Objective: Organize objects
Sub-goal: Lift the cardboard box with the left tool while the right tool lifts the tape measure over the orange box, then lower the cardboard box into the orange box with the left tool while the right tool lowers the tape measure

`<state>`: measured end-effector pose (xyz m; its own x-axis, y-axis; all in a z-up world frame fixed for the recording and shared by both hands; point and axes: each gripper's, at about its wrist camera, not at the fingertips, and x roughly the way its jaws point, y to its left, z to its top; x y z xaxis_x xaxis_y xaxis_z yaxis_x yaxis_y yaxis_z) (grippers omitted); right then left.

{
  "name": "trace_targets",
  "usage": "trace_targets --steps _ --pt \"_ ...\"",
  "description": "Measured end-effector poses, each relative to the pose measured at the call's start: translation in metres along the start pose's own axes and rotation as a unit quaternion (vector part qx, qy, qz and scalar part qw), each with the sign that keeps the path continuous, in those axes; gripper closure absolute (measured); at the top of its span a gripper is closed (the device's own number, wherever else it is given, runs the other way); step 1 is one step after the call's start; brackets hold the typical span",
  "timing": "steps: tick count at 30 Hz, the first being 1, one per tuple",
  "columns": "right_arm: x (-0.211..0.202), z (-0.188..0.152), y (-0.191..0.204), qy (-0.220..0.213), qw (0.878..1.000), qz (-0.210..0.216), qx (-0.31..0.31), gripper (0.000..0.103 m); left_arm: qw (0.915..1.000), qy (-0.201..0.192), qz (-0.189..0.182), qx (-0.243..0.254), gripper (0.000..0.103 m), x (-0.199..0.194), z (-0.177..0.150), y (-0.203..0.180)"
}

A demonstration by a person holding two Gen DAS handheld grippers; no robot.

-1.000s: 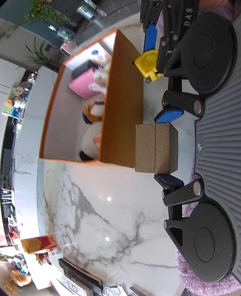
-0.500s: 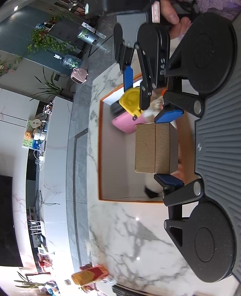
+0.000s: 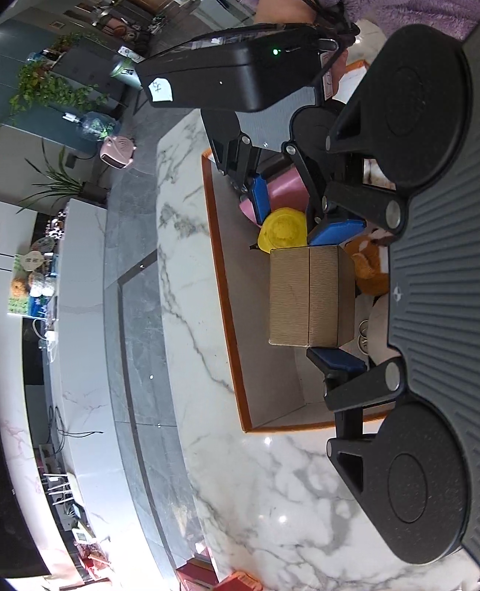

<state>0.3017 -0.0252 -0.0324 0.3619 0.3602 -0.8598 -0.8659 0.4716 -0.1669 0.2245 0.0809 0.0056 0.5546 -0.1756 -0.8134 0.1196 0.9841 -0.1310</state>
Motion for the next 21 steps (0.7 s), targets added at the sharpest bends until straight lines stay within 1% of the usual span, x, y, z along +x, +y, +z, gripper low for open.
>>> trace_targets --steps 3,10,17,21 --pt "0.016 0.000 -0.004 0.017 1.000 0.011 -0.006 0.048 0.9999 0.010 -0.005 0.002 0.035 0.014 0.004 0.002" --pt "0.037 -0.002 -0.003 0.047 0.998 0.008 -0.031 0.048 0.9999 0.014 -0.007 0.000 0.035 0.032 0.012 0.005" --pt "0.043 -0.003 -0.003 0.065 0.997 0.008 -0.036 0.049 0.9994 0.031 0.004 -0.017 0.035 0.046 0.014 0.010" --pt "0.040 -0.005 -0.001 0.063 0.997 -0.001 -0.045 0.047 0.9991 0.035 0.007 -0.022 0.035 0.046 0.014 0.014"
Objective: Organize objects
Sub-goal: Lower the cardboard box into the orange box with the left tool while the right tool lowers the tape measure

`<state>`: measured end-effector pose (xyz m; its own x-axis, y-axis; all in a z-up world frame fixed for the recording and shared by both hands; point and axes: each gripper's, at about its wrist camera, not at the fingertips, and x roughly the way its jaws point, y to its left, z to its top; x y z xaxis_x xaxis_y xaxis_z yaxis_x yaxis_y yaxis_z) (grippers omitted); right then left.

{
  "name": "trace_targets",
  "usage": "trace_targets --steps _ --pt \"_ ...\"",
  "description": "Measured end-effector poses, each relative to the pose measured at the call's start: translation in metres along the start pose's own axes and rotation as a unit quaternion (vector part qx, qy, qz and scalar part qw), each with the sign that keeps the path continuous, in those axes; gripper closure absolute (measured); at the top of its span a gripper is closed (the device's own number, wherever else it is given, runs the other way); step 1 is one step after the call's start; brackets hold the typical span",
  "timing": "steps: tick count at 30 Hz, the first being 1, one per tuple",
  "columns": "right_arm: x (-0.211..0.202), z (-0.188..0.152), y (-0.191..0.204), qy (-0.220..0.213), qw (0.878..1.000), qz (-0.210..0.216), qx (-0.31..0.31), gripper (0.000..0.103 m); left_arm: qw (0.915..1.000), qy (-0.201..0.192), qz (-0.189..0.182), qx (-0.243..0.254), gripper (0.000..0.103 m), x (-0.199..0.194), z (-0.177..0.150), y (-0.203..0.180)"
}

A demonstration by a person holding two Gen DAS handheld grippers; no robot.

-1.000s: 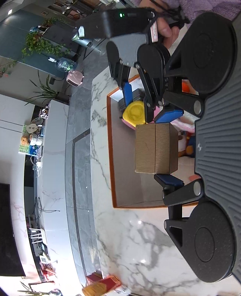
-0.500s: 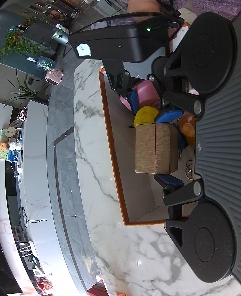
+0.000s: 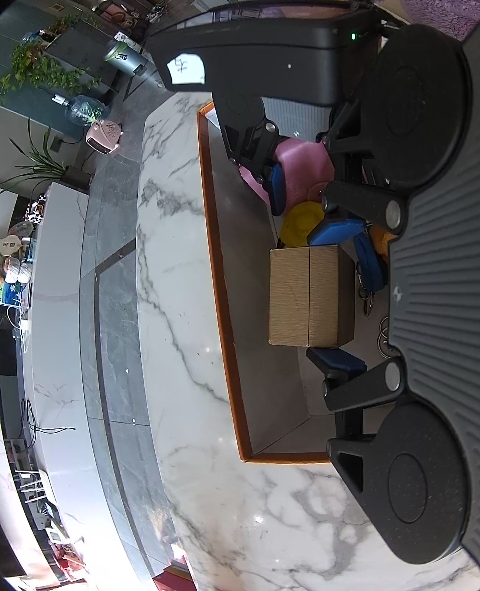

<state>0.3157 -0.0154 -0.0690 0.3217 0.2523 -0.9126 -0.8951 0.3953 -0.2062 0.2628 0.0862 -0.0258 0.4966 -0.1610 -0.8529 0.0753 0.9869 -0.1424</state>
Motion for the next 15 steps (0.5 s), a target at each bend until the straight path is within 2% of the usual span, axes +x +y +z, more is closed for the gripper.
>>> trace_targets --steps 2,9,15 --pt "-0.004 -0.002 0.000 -0.002 1.000 -0.004 -0.001 0.044 1.0000 0.001 0.002 0.001 0.035 0.000 0.001 0.000" --pt "-0.041 -0.021 -0.002 -0.033 0.999 -0.002 0.006 0.043 0.9999 0.012 0.003 0.010 0.035 0.014 0.005 -0.006" --pt "-0.061 -0.037 0.004 -0.046 0.999 -0.008 0.003 0.043 0.9996 0.029 0.006 -0.002 0.035 0.034 0.006 -0.009"
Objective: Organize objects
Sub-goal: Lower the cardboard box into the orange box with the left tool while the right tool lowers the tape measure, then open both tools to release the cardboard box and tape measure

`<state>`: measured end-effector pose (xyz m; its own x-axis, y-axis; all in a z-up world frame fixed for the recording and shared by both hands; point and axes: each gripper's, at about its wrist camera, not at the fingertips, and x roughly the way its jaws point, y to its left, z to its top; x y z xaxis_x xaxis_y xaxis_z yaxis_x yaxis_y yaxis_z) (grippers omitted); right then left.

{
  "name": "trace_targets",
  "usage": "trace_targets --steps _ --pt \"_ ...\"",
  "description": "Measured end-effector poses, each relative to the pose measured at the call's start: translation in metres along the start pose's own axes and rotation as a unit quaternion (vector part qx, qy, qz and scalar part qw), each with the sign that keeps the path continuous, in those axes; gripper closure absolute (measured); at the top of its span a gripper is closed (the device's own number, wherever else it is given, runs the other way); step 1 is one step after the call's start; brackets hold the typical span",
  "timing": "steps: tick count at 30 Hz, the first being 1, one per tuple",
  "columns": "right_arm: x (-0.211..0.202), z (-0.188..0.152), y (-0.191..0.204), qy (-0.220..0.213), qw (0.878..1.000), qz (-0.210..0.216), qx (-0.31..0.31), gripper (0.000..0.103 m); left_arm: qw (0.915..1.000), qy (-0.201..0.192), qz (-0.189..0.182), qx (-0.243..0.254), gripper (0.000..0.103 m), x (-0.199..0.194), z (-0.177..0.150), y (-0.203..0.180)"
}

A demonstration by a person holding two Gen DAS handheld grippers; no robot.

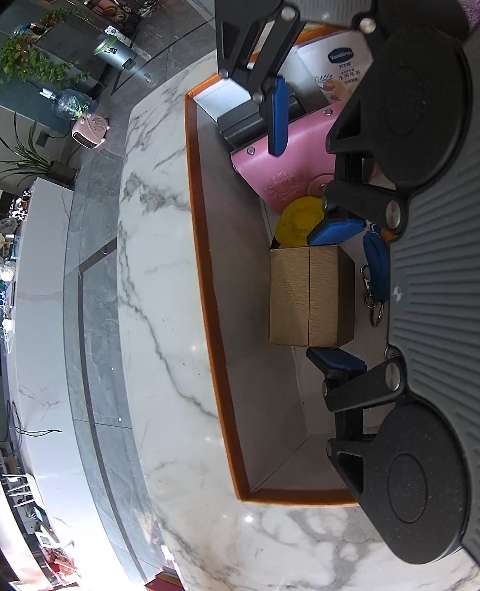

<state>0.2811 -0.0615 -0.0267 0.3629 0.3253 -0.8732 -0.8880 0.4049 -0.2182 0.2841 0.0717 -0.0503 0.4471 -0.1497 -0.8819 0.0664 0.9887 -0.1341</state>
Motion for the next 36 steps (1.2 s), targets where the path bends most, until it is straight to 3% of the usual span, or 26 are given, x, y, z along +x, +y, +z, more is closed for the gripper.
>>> trace_targets --steps 6,10,18,24,32,36 --pt "-0.008 -0.004 -0.001 -0.001 1.000 -0.011 0.008 0.043 0.9999 0.008 0.006 -0.014 0.035 0.004 0.002 0.004" --pt "-0.010 0.006 0.005 0.001 1.000 -0.018 0.022 0.043 0.9987 0.011 0.049 -0.007 0.035 0.007 -0.002 0.002" --pt "-0.022 -0.013 0.010 0.006 0.999 -0.021 0.032 0.043 0.9983 0.009 0.004 -0.057 0.033 0.009 -0.003 0.004" --pt "-0.036 -0.015 0.011 0.001 0.999 -0.028 0.043 0.043 0.9975 0.009 -0.003 -0.070 0.031 -0.002 -0.004 0.004" --pt "-0.073 -0.011 0.017 -0.027 0.997 -0.031 0.068 0.043 0.9966 -0.070 0.039 -0.020 0.029 -0.079 -0.014 -0.019" --pt "-0.105 -0.010 0.018 -0.068 0.990 -0.046 0.116 0.041 0.9844 -0.158 0.075 0.014 0.027 -0.131 -0.034 -0.038"
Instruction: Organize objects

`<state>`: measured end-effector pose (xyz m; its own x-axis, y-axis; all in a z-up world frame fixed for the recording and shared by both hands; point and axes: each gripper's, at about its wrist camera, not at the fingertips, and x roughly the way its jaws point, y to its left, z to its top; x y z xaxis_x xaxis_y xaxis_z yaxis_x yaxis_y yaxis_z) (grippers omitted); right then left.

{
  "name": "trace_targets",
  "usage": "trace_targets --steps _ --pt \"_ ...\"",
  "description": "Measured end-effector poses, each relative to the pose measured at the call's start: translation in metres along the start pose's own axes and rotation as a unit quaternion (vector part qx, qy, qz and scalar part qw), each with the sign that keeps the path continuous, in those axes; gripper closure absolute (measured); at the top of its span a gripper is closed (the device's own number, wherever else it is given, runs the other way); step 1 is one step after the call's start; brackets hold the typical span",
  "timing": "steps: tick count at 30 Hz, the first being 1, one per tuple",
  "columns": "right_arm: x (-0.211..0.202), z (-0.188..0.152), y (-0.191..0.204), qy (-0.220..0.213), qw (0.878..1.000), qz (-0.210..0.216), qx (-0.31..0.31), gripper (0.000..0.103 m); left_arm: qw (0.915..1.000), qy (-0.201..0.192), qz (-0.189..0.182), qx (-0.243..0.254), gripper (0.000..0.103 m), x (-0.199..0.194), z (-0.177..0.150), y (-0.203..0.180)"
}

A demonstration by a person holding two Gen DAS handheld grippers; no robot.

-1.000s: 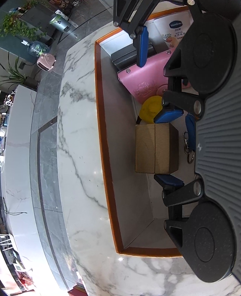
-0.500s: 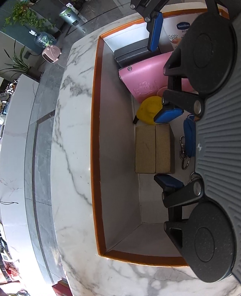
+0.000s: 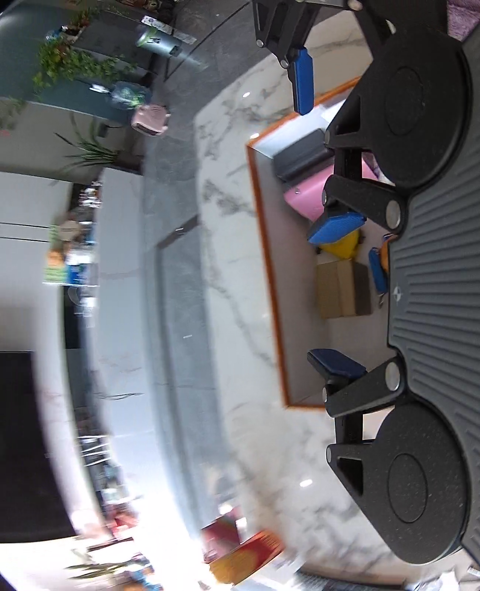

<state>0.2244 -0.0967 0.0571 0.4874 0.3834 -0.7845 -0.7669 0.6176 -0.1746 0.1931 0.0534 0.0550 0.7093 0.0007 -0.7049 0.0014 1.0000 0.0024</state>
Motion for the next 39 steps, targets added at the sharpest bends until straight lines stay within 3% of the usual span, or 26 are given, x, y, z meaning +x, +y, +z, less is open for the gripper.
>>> trace_targets --steps 4,7,11,15,18,23,30,39 --pt "-0.044 -0.005 -0.002 -0.048 0.997 -0.005 0.067 0.035 0.9964 -0.081 0.024 0.011 0.018 -0.047 -0.011 -0.011" --pt "-0.077 -0.011 0.000 -0.074 0.990 -0.013 0.119 0.023 0.9933 -0.112 0.027 0.005 0.013 -0.071 -0.019 -0.017" --pt "-0.106 -0.027 0.010 -0.106 0.979 -0.035 0.172 0.017 0.9897 -0.133 0.051 -0.007 0.009 -0.085 -0.037 -0.025" --pt "-0.124 -0.053 0.028 -0.141 0.964 -0.064 0.216 0.016 0.9897 -0.127 0.063 -0.018 0.009 -0.084 -0.068 -0.030" --pt "-0.115 -0.078 0.042 -0.160 0.956 -0.073 0.236 0.015 0.9910 -0.113 0.064 -0.033 0.009 -0.077 -0.093 -0.032" --pt "-0.089 -0.107 0.059 -0.149 0.946 -0.093 0.273 0.014 0.9889 -0.100 0.103 -0.037 0.009 -0.066 -0.123 -0.037" --pt "-0.057 -0.123 0.064 -0.115 0.947 -0.084 0.287 0.014 0.9917 -0.071 0.097 -0.047 0.009 -0.061 -0.139 -0.034" --pt "-0.042 -0.125 0.067 -0.107 0.952 -0.077 0.277 0.014 0.9921 -0.060 0.097 -0.052 0.009 -0.057 -0.142 -0.036"
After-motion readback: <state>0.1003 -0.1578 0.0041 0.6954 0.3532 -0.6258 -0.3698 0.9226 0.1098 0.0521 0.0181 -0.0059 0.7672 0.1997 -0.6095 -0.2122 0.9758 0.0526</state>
